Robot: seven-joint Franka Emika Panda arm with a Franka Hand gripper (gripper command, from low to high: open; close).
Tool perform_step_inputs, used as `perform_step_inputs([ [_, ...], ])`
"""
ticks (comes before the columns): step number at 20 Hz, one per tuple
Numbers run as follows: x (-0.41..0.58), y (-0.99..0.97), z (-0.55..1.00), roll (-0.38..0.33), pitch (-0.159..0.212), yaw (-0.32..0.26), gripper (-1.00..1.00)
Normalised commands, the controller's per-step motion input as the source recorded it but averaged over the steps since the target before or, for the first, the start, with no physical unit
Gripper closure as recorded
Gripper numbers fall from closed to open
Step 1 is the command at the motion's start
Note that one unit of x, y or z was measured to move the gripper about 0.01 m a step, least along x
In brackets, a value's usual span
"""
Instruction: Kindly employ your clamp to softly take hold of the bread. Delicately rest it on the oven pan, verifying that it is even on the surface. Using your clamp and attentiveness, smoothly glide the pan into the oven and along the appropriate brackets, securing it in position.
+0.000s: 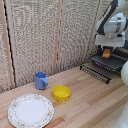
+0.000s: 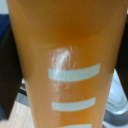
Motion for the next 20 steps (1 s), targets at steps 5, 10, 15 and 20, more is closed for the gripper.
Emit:
perform_step_inputs([
  [5,0.178,-0.58,0.0,-0.055,0.013,-0.021,-1.0],
  [10,0.015,-0.24,-0.01,-0.022,0.016,0.002,-1.0],
  [15,-0.062,0.05,0.08,0.005,-0.003,-0.041,-1.0],
  [20,-0.282,0.31,0.79,0.08,0.0,-0.071,-1.0],
])
